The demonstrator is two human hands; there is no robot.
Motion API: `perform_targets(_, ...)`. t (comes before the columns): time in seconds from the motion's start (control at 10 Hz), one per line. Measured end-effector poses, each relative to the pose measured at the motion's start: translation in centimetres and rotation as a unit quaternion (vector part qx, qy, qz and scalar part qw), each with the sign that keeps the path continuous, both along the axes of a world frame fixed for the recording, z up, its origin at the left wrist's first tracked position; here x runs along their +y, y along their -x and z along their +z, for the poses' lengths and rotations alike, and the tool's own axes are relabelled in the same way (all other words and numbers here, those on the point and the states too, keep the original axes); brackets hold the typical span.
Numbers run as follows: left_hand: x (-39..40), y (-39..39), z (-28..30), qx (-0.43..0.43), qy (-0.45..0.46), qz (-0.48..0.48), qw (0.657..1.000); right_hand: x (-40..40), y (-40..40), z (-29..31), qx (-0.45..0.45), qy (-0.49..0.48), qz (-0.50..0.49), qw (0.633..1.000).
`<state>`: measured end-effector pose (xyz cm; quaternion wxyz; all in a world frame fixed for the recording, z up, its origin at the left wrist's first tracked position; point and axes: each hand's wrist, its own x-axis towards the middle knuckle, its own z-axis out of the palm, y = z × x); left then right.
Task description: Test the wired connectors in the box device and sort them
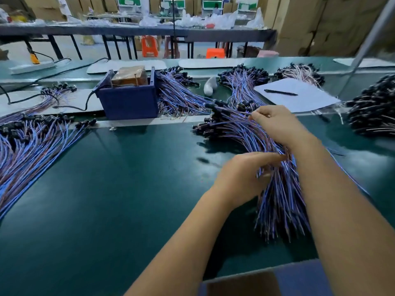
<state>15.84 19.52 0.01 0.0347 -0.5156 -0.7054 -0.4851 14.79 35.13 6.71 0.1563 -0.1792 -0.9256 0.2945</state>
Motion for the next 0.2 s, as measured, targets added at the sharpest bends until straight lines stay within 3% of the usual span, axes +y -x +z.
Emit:
perform_targets(0.1, 0.0, 0.0, -0.4, -0.010, 0.027, 0.010, 1.000, 1.9, -0.6, -0.9, -0.069, -0.045, -0.034, 0.996)
perform_targets(0.2, -1.1, 0.7, -0.6, -0.103, 0.020, 0.056, 0.993, 1.7, -0.6, -1.6, -0.115, -0.129, -0.121, 0.978)
